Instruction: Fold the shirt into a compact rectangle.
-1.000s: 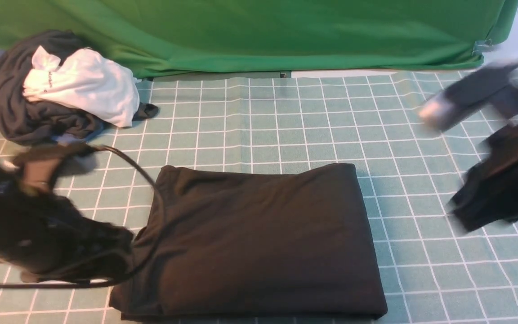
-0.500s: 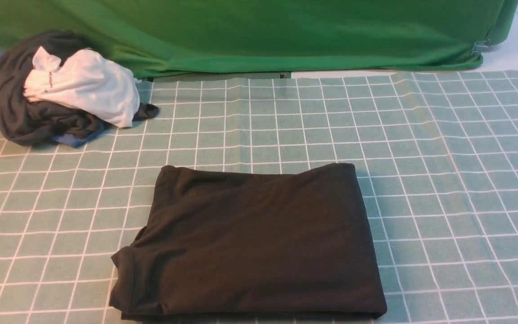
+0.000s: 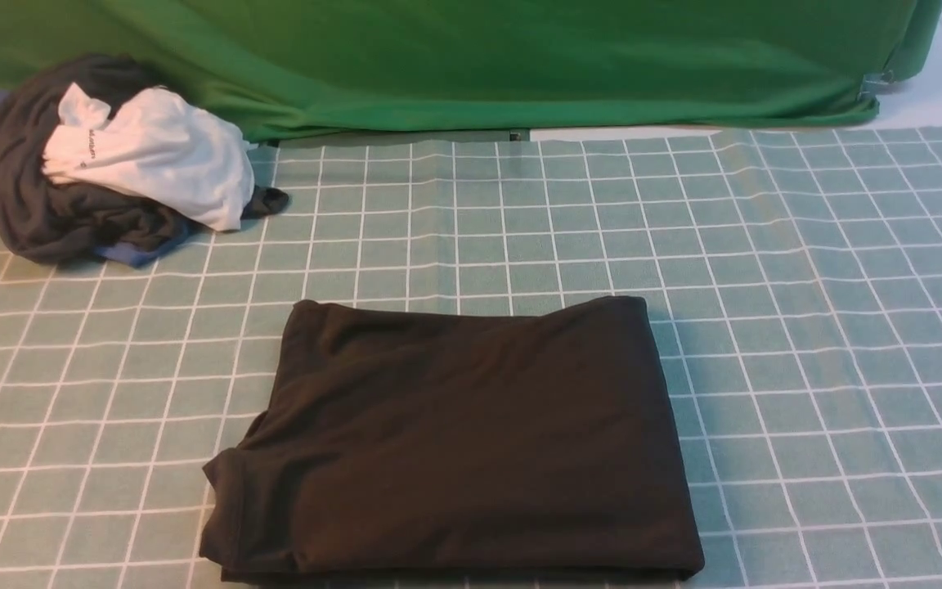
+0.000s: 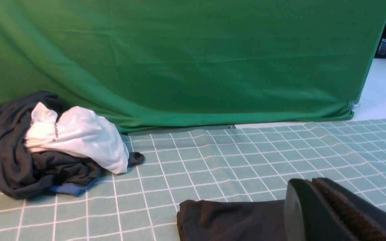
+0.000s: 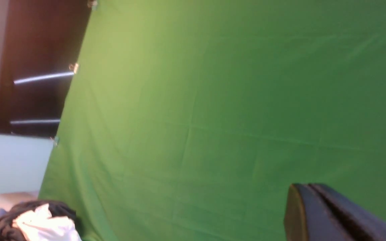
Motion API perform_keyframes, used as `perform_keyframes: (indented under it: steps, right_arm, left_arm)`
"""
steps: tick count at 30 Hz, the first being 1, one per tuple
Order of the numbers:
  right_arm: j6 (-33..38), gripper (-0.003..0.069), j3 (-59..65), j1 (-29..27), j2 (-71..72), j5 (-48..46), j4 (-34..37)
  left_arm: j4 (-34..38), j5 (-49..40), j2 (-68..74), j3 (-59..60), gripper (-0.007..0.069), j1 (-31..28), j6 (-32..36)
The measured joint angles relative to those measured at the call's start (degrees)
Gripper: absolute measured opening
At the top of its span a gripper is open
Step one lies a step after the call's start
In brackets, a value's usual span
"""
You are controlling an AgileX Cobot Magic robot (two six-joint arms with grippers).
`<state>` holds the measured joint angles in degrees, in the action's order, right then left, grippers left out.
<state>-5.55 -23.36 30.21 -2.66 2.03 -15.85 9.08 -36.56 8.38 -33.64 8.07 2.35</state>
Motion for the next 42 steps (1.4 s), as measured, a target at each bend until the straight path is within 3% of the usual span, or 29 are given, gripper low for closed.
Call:
perform_keyframes:
  steps: [15,23,27,32,37,42]
  right_arm:
    - [0.00,0.0055,0.00,0.00,0.00,0.31,0.00]
    - [-0.05,0.0070,0.00,0.00,0.00,0.31,0.00]
    - [-0.05,0.0076,0.00,0.00,0.00,0.31,0.00]
    - [-0.05,0.0087,0.00,0.00,0.00,0.31,0.00]
    - [-0.05,0.0101,0.00,0.00,0.00,0.31,0.00]
    - [-0.05,0.0108,0.00,0.00,0.00,0.31,0.00]
  left_arm:
    - [-0.31,-0.13,0.13,1.32,0.0014,0.00,0.20]
    - [-6.19,-1.45,0.15,1.95,0.0014,0.00,0.50]
    - [-6.82,8.62,0.02,4.91,0.0014,-0.63,0.50]
    - [-2.83,27.31,-2.99,15.79,0.0014,-6.72,0.50]
    - [-4.33,29.63,-6.18,27.52,0.0014,-10.76,-0.30]
    - [-8.25,26.35,-7.46,33.79,0.0014,-10.96,-0.57]
